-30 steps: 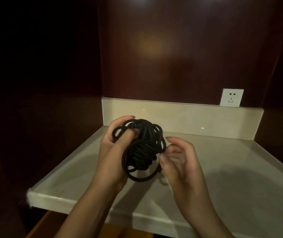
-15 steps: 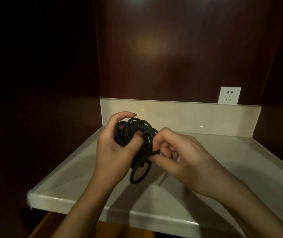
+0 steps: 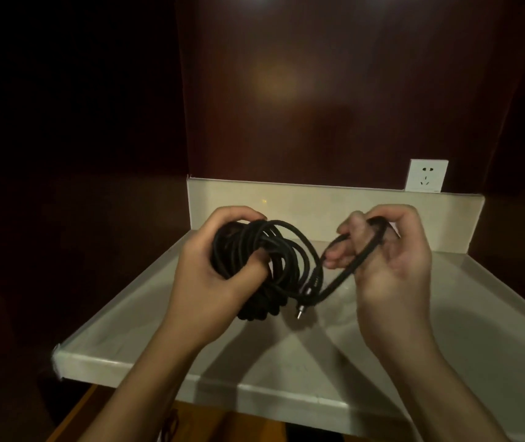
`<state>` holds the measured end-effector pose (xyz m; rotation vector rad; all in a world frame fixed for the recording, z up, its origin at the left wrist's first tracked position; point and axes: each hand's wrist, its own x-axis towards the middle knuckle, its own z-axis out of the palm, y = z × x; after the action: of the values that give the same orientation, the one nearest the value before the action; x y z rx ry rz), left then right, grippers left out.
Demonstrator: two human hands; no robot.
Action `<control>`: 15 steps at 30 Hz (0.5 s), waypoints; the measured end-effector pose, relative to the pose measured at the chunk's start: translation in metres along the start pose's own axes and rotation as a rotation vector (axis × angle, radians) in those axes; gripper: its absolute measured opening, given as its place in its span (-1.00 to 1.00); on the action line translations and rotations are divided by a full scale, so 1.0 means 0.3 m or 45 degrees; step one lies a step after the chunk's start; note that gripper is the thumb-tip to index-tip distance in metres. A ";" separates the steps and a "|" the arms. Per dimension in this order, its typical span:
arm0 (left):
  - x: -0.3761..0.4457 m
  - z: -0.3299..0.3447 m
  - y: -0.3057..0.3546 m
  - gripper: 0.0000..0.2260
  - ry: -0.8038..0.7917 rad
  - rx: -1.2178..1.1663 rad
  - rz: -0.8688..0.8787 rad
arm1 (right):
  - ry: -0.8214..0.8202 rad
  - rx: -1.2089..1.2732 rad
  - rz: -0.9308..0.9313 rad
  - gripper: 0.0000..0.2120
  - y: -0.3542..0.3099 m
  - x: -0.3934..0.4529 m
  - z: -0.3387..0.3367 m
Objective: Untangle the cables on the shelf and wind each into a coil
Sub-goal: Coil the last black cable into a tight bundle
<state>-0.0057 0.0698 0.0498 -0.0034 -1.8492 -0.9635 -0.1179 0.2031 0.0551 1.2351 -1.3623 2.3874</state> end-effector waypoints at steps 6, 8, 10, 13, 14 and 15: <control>-0.031 0.035 -0.040 -0.76 0.044 0.146 -0.083 | -0.350 -0.186 -0.587 -0.76 -0.047 -0.042 0.003; -0.028 0.030 -0.044 -0.72 0.026 0.188 -0.120 | -0.449 -0.438 -0.665 -0.82 -0.040 -0.024 -0.036; -0.026 0.017 -0.051 -0.68 0.005 0.157 -0.200 | -0.453 -0.816 -0.803 -0.89 -0.038 0.006 -0.077; -0.022 -0.009 -0.070 -0.73 -0.075 0.029 -0.351 | -0.499 -1.092 -0.819 -0.90 -0.059 0.080 -0.121; -0.021 -0.012 -0.075 -0.78 -0.100 -0.021 -0.387 | -0.550 -0.975 -0.648 -0.92 -0.076 0.099 -0.124; -0.020 -0.012 -0.081 -0.82 -0.110 -0.079 -0.415 | -0.619 -0.772 -0.404 -0.94 -0.088 0.116 -0.127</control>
<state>-0.0098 0.0533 0.0310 0.2280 -1.9345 -1.2618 -0.1507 0.2384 0.0874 1.7126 -1.6730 1.3540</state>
